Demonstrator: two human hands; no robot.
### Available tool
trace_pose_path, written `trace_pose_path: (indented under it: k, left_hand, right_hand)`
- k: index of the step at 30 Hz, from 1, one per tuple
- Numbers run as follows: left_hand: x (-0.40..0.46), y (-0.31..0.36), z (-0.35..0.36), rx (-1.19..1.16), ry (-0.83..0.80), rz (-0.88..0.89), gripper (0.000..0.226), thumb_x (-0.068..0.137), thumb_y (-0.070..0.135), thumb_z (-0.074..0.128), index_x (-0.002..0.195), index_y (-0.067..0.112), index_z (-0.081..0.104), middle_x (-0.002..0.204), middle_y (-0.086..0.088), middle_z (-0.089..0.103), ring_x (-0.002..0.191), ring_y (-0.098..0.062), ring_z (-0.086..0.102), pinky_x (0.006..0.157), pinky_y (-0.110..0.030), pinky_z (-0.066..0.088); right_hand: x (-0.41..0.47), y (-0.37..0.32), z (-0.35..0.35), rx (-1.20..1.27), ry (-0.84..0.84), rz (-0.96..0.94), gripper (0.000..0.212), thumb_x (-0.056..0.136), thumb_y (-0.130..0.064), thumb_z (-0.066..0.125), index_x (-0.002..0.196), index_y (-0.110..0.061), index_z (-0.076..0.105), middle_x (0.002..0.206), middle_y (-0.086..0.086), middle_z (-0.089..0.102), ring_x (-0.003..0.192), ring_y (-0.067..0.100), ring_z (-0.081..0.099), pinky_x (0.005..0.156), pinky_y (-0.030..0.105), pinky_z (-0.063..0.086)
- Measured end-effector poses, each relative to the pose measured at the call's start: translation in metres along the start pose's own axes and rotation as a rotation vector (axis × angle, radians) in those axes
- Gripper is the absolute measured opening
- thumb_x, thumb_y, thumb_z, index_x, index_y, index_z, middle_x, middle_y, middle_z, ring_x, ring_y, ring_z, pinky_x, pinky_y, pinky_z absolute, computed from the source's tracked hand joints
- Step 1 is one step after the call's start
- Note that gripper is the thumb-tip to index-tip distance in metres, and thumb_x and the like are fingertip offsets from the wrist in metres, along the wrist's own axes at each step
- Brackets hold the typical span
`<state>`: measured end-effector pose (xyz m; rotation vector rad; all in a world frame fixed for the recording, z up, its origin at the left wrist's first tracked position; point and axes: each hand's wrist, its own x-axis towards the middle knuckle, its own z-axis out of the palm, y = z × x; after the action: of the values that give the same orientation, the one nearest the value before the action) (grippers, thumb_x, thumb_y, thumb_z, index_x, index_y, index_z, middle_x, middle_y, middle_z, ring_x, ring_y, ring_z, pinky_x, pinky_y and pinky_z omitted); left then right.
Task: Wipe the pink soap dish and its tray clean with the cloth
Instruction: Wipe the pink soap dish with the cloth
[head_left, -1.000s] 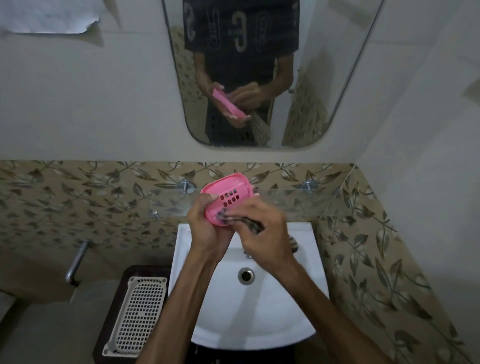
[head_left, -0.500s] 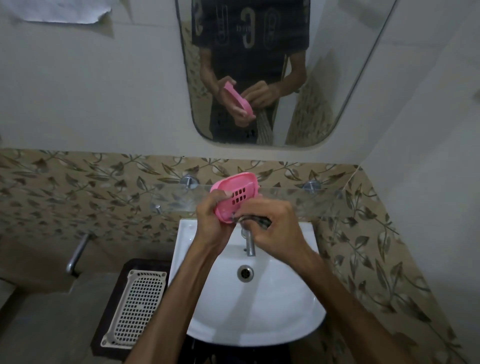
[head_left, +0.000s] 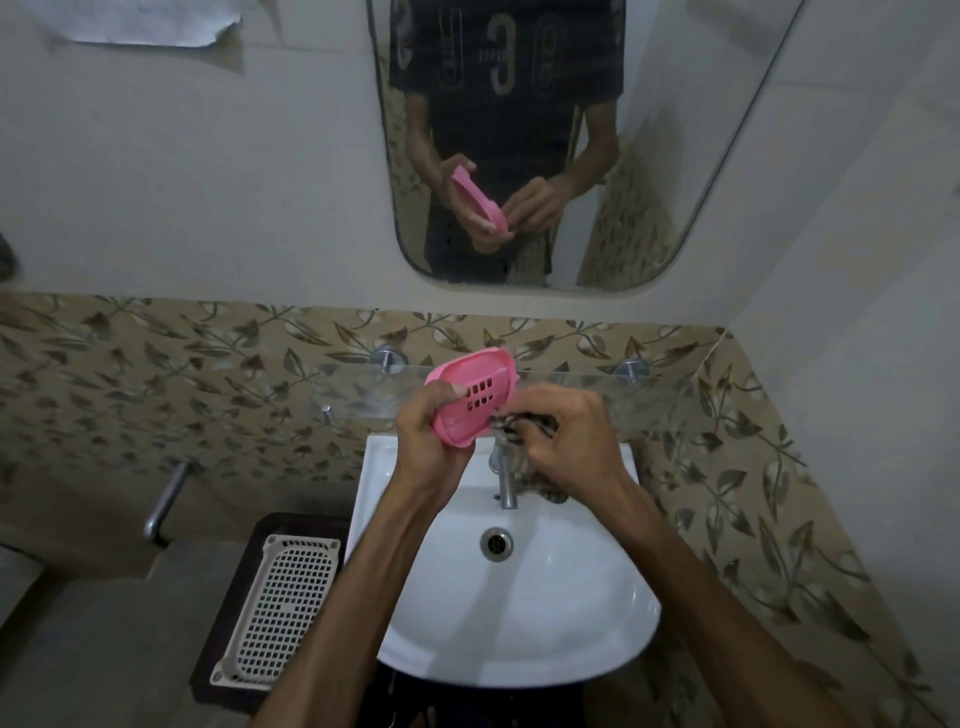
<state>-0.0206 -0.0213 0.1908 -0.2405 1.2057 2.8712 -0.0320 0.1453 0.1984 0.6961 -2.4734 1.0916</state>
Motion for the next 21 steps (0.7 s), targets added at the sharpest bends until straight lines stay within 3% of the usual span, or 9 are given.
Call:
trace_pose_path:
  k: [4,6,8,10,13,15,18,21]
  left_hand:
    - [-0.002,-0.001,-0.002,0.028,-0.019,0.005,0.04,0.063,0.025,0.066,0.1,0.015,0.078,0.091,-0.012,0.075,0.077,-0.023,0.07,0.057,-0.029,0.052]
    - [-0.002,-0.001,-0.005,-0.011,-0.022,-0.018,0.047,0.07,0.021,0.061,0.114,0.008,0.071,0.096,-0.016,0.075,0.083,-0.026,0.071,0.06,-0.03,0.055]
    - [-0.001,0.0,-0.004,-0.05,-0.015,-0.039,0.065,0.073,0.021,0.059,0.134,-0.003,0.055,0.111,-0.024,0.068,0.097,-0.034,0.065,0.07,-0.035,0.054]
    - [0.001,-0.001,0.0,-0.07,-0.017,-0.029,0.071,0.075,0.022,0.062,0.14,-0.003,0.05,0.118,-0.027,0.063,0.106,-0.038,0.06,0.082,-0.042,0.053]
    - [0.003,-0.005,0.006,-0.091,-0.036,-0.019,0.052,0.083,0.023,0.054,0.129,-0.003,0.058,0.11,-0.024,0.071,0.101,-0.036,0.068,0.086,-0.043,0.056]
    - [0.002,-0.009,0.007,-0.089,-0.062,-0.032,0.045,0.084,0.026,0.053,0.116,-0.001,0.07,0.103,-0.024,0.075,0.095,-0.035,0.073,0.083,-0.041,0.062]
    - [0.0,-0.01,0.008,-0.1,-0.066,-0.033,0.039,0.085,0.025,0.052,0.106,0.002,0.075,0.095,-0.019,0.077,0.087,-0.031,0.076,0.076,-0.038,0.062]
    - [0.0,-0.01,0.008,-0.094,-0.036,-0.009,0.045,0.081,0.021,0.053,0.122,0.002,0.059,0.098,-0.017,0.075,0.089,-0.028,0.072,0.08,-0.037,0.057]
  right_hand:
    - [-0.008,-0.018,0.007,0.066,-0.128,-0.082,0.026,0.079,0.003,0.073,0.097,-0.011,0.084,0.1,0.0,0.08,0.09,0.007,0.072,0.085,0.026,0.062]
    - [-0.01,-0.019,0.007,0.155,-0.135,-0.031,0.027,0.08,0.004,0.074,0.1,-0.012,0.084,0.101,-0.001,0.081,0.094,0.006,0.073,0.09,0.022,0.06]
    - [-0.007,-0.012,0.003,0.231,-0.022,0.112,0.027,0.084,0.004,0.077,0.102,-0.014,0.083,0.103,-0.003,0.08,0.097,0.004,0.073,0.091,0.024,0.061]
    - [-0.003,-0.007,0.0,0.24,0.143,0.247,0.025,0.086,0.003,0.078,0.103,-0.014,0.083,0.104,-0.002,0.08,0.099,0.005,0.074,0.091,0.028,0.062]
    - [-0.005,-0.02,0.013,0.34,0.251,0.311,0.026,0.085,0.003,0.079,0.102,-0.017,0.083,0.1,-0.005,0.079,0.089,0.007,0.075,0.078,0.026,0.064]
    - [-0.015,-0.037,0.03,0.376,0.21,0.214,0.031,0.084,0.004,0.077,0.101,-0.021,0.083,0.098,-0.012,0.078,0.078,0.008,0.075,0.065,0.025,0.062]
    - [-0.017,-0.033,0.035,0.236,0.303,0.135,0.032,0.082,0.008,0.076,0.102,-0.016,0.082,0.101,-0.004,0.078,0.088,0.008,0.073,0.075,0.031,0.064]
    - [-0.013,-0.022,0.028,0.26,0.369,0.354,0.024,0.084,0.005,0.078,0.101,-0.012,0.083,0.101,0.002,0.077,0.094,0.009,0.073,0.085,0.035,0.063]
